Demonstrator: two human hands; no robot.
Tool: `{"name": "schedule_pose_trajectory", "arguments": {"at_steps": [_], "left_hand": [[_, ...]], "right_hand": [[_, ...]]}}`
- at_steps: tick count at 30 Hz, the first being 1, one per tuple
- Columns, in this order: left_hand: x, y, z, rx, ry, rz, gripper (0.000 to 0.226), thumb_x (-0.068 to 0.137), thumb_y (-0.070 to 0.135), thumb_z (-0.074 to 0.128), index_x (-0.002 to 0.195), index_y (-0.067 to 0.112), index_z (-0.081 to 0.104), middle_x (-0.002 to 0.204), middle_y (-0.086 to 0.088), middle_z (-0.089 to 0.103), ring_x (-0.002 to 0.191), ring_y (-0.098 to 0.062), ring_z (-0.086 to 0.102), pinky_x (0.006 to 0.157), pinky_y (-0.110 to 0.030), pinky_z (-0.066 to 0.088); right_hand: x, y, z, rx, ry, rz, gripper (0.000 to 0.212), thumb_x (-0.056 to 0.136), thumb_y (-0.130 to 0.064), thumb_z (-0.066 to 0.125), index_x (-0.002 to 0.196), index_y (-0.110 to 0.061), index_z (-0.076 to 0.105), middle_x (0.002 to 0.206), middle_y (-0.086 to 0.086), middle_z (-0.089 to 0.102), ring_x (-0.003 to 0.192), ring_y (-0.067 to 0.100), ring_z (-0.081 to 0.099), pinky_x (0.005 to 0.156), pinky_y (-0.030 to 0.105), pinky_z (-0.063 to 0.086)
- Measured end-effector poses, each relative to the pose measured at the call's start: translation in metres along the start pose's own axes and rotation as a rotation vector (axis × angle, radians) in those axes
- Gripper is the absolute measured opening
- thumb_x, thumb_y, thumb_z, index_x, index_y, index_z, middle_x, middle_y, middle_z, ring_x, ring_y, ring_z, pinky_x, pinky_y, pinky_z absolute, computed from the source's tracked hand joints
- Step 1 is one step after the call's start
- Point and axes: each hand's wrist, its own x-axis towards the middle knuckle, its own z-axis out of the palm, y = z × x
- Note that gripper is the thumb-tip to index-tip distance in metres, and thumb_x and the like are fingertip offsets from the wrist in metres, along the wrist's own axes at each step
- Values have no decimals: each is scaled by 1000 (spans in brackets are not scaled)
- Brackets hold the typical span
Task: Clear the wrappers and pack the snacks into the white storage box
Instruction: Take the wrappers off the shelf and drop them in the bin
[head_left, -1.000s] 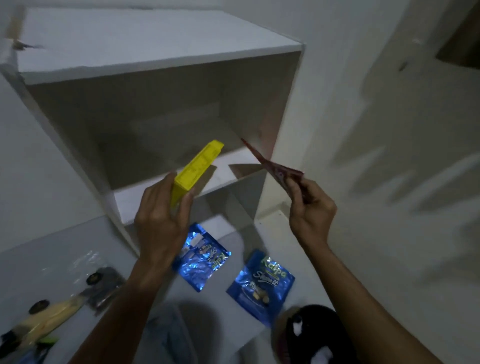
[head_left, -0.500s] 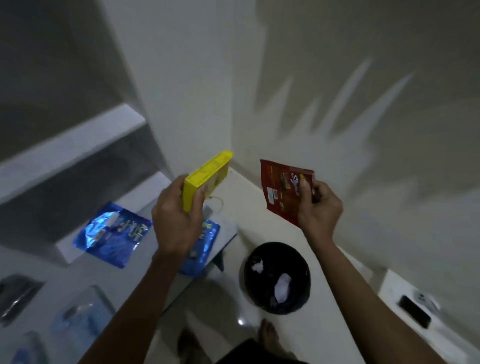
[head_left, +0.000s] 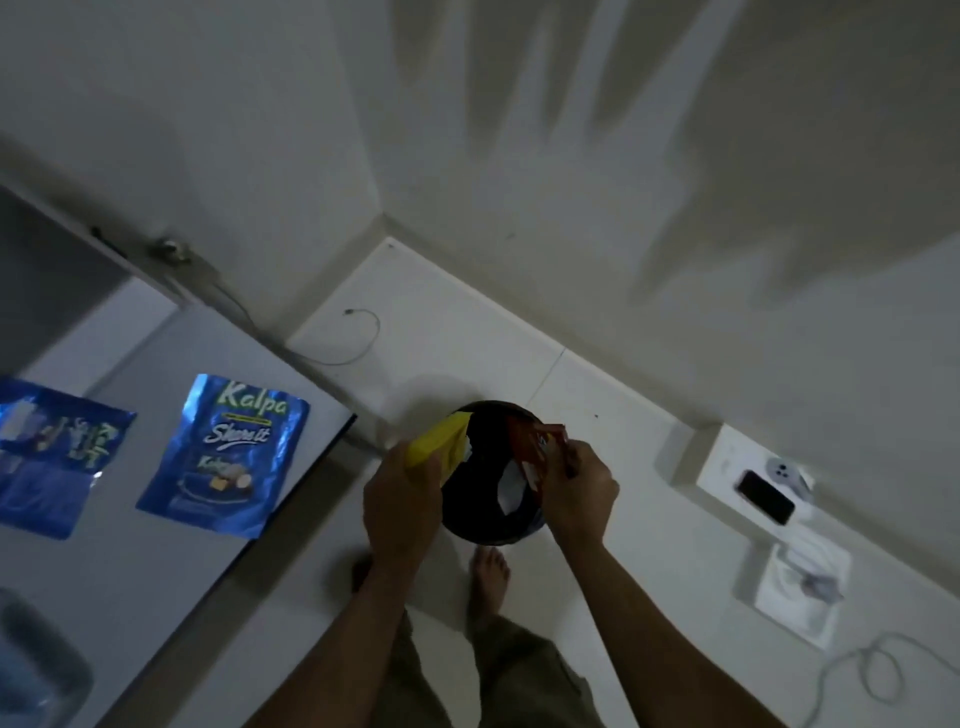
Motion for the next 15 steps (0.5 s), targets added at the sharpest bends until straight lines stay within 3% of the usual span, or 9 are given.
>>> {"name": "schedule_pose_trajectory", "arguments": {"at_steps": [3, 7, 9, 12, 15], "left_hand": [[10, -11, 31, -24, -21, -40, 50, 91, 51, 53, 112, 6, 62, 100, -15, 69, 90, -34, 65, 77, -43, 54], [25, -26, 67, -39, -58, -63, 67, 87, 66, 46, 108, 5, 65, 94, -14, 71, 85, -32, 67, 73, -39, 54], [29, -27, 78, -72, -105, -92, 72, 85, 67, 52, 118, 3, 63, 107, -16, 70, 99, -33, 66, 84, -39, 52], [31, -27, 81, -52, -158, -137, 71, 86, 47, 68, 139, 3, 48, 139, -16, 55, 130, -31, 49, 106, -38, 38], [27, -18, 67, -34, -136, -104, 65, 87, 40, 69, 138, 4, 50, 137, -16, 56, 129, -30, 50, 103, -33, 38]], "right_hand": [[9, 19, 22, -5, -9, 83, 27, 98, -31, 56, 98, -9, 72, 84, 9, 74, 81, 28, 68, 66, 24, 39], [24, 44, 51, 9, -43, 116, 30, 98, -36, 54, 106, -13, 72, 89, 6, 74, 86, 26, 68, 69, 27, 49], [29, 49, 60, 25, -77, 137, 29, 97, -37, 56, 116, -19, 69, 101, 3, 74, 95, 25, 68, 78, 28, 52], [32, 49, 62, 1, -108, 163, 37, 95, -38, 59, 130, -23, 61, 118, 2, 69, 108, 23, 63, 88, 27, 49], [31, 37, 52, 11, -127, 147, 38, 95, -35, 61, 130, -20, 61, 119, 4, 69, 110, 23, 63, 86, 24, 46]]}}
